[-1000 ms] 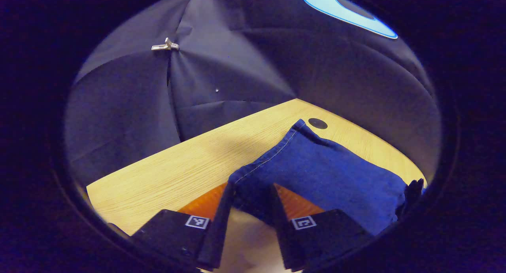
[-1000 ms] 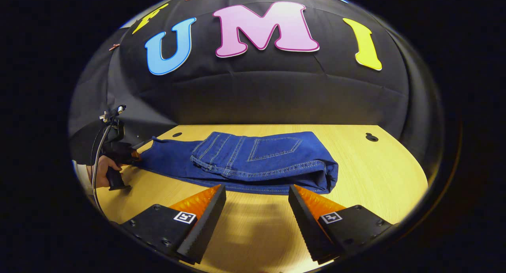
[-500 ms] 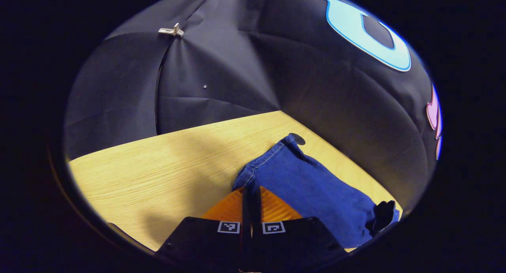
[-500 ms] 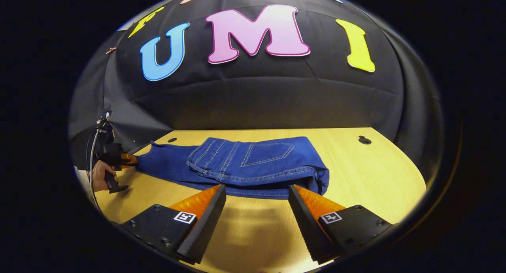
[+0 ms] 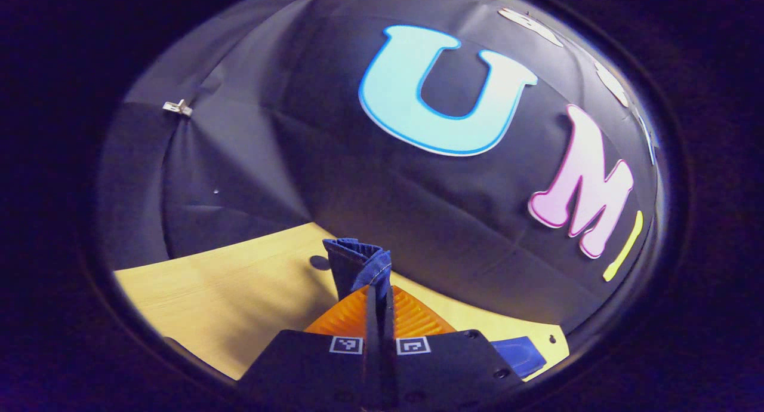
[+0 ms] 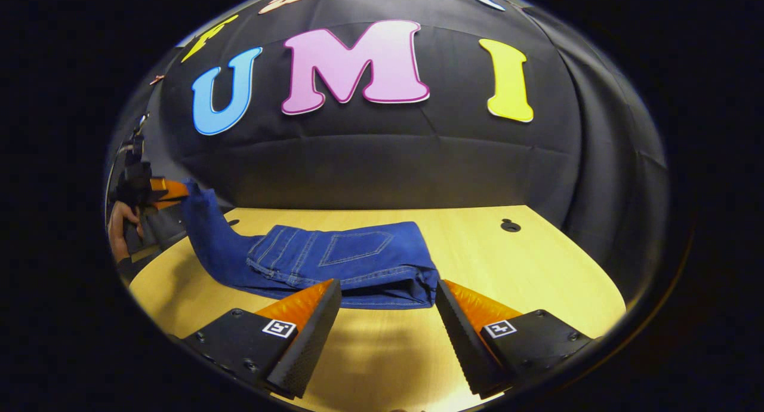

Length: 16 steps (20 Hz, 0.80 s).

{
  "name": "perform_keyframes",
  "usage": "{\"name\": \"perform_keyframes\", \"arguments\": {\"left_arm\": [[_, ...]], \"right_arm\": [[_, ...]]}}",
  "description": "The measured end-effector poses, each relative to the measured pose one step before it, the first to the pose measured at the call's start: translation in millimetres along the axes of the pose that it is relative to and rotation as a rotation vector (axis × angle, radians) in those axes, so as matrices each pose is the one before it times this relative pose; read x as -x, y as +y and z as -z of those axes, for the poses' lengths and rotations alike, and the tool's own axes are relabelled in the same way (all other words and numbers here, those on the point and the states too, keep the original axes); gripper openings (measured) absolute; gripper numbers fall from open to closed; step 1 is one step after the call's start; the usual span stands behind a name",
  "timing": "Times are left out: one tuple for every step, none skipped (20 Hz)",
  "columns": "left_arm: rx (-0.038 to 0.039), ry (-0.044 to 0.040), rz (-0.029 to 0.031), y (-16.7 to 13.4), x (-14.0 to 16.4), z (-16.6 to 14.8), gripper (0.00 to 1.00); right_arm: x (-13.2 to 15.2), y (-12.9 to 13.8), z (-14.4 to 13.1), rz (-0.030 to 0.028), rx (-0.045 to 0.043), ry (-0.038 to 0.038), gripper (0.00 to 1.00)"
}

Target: Grasp the waist and the cuffs of the jeans and fold them to make the two legs overlap; first hold the waist and fold one-third of the jeans toward the cuffs, then hold the cuffs and fold the remaining one-third in the same direction to finish folding.

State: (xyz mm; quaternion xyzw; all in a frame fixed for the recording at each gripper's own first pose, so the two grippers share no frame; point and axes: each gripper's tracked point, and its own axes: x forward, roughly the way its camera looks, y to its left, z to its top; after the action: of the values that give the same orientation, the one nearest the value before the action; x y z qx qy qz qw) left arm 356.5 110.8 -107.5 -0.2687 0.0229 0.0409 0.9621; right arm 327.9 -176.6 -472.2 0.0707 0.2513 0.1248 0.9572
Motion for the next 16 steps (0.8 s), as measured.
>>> {"name": "perform_keyframes", "arguments": {"left_arm": [[-0.01393, -0.00139, 0.05046, -34.64, -0.62, -0.63, 0.06], [-0.00969, 0.00451, 0.05419, -36.47, -1.43, 1.71, 0.06], [-0.00660, 0.00962, 0.05705, -36.63, 0.78, 6.81, 0.06], [-0.00846, 0.01651, 0.05584, -37.21, -1.17, 10.13, 0.06], [-0.01456, 0.02036, 0.05415, -36.36, -3.39, 13.65, 0.06], [-0.01604, 0.01915, 0.05554, -36.97, -5.40, 14.40, 0.06], [-0.00507, 0.02910, 0.06768, -37.38, -9.41, 17.37, 0.06], [0.00832, 0.02196, 0.07829, -34.35, -12.01, 18.44, 0.06], [0.00465, 0.01698, 0.08659, -33.99, -12.22, 17.68, 0.06], [-0.01409, 0.02764, 0.06018, -27.94, -12.42, 23.58, 0.06], [-0.02267, 0.05079, 0.02958, -15.06, -7.11, 26.49, 0.06], [-0.04487, 0.07075, -0.01982, 4.04, -5.34, 25.34, 0.06], [-0.03245, 0.04280, -0.01931, 3.70, 2.63, 19.09, 0.06], [0.00472, 0.02808, -0.01852, 3.89, 4.44, 7.73, 0.06], [0.01973, 0.00342, -0.03445, 6.98, 8.90, 5.28, 0.06], [0.01977, 0.00576, -0.02973, 3.86, -6.68, 7.71, 0.06]], "right_arm": [[3.63, -7.88, -1.88, 0.01371, 0.00330, -0.00378, 0.98], [3.47, -9.30, -1.14, 0.01864, 0.00810, -0.00682, 0.98], [4.51, -9.79, -1.01, 0.01977, 0.01062, -0.00578, 0.98], [4.30, -10.44, -0.67, 0.02330, 0.01148, -0.00297, 0.98], [5.13, -11.15, 0.64, 0.02279, 0.00412, -0.00190, 0.98], [4.44, -9.76, 0.63, 0.01859, -0.00527, -0.00060, 0.98], [5.59, -9.31, 1.26, 0.01656, -0.01026, 0.00168, 0.97], [4.74, -9.13, 0.93, 0.01499, -0.00911, -0.00050, 0.98], [3.97, -10.30, 0.56, 0.01722, -0.00472, -0.00049, 0.98], [3.94, -10.22, 0.78, 0.01924, 0.00021, -0.00042, 0.98], [5.68, -11.58, 1.65, 0.02420, 0.00061, -0.00319, 0.98], [3.83, -11.00, 0.23, 0.02291, -0.01162, -0.01406, 0.97], [3.19, -6.86, 2.91, 0.00999, -0.02858, 0.00452, 0.97], [4.75, -2.69, 6.08, -0.00139, -0.03801, 0.02415, 0.97], [6.83, -3.49, 4.67, 0.00702, -0.02760, 0.02131, 0.97], [5.68, -3.01, 1.30, 0.00805, -0.01889, 0.00831, 0.97]]}}
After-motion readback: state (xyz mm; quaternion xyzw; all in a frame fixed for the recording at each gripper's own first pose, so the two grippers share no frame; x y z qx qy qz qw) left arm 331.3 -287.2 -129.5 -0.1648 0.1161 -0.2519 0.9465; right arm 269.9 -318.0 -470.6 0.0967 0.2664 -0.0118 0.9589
